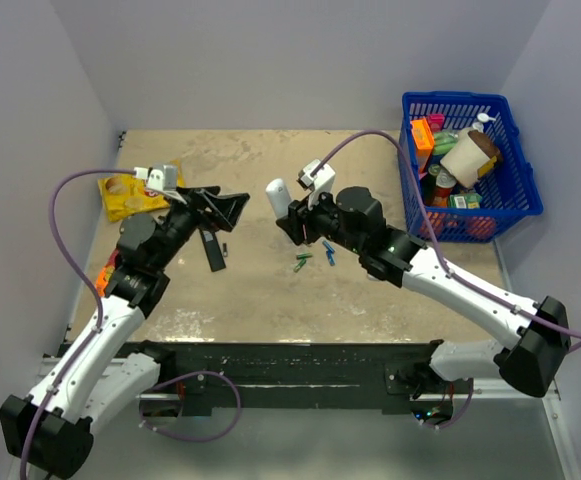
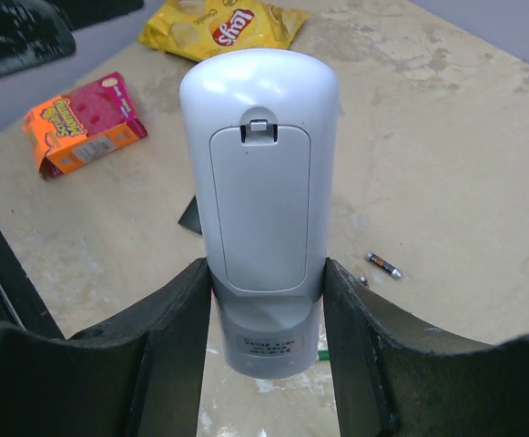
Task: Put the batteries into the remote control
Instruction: Adjust the remote control.
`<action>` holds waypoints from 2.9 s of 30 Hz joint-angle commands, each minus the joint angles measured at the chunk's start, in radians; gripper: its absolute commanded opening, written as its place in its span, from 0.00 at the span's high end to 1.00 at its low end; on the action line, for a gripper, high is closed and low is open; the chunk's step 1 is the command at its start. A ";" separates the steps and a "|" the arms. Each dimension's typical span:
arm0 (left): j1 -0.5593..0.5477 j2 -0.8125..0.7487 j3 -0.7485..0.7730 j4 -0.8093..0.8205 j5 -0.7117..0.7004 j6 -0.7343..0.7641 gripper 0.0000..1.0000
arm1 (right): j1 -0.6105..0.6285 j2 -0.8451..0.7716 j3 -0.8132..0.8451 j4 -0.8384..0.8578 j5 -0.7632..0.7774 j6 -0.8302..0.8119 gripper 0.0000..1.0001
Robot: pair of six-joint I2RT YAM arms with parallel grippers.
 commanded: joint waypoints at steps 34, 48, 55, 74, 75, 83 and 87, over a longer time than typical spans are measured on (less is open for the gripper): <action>-0.280 0.284 0.067 0.259 0.010 -0.142 0.37 | 0.017 -0.093 -0.106 0.194 0.041 0.059 1.00; -0.318 0.295 0.067 0.250 0.001 -0.092 0.67 | 0.026 -0.113 -0.120 0.203 0.048 0.100 0.93; -0.318 0.235 0.118 0.113 -0.056 0.130 0.88 | 0.018 -0.120 -0.042 0.058 0.022 0.134 0.27; -0.320 0.209 0.182 -0.063 -0.002 0.441 0.87 | -0.042 0.130 0.544 -0.498 -0.087 0.299 0.03; -0.318 0.209 0.181 -0.062 0.004 0.439 0.87 | -0.043 0.136 0.552 -0.495 -0.087 0.306 0.04; -0.318 0.206 0.176 -0.042 0.033 0.418 0.87 | -0.042 0.189 0.535 -0.484 -0.145 0.318 0.14; -0.318 0.198 0.170 -0.042 0.022 0.410 0.88 | -0.042 0.196 0.523 -0.489 -0.147 0.324 0.20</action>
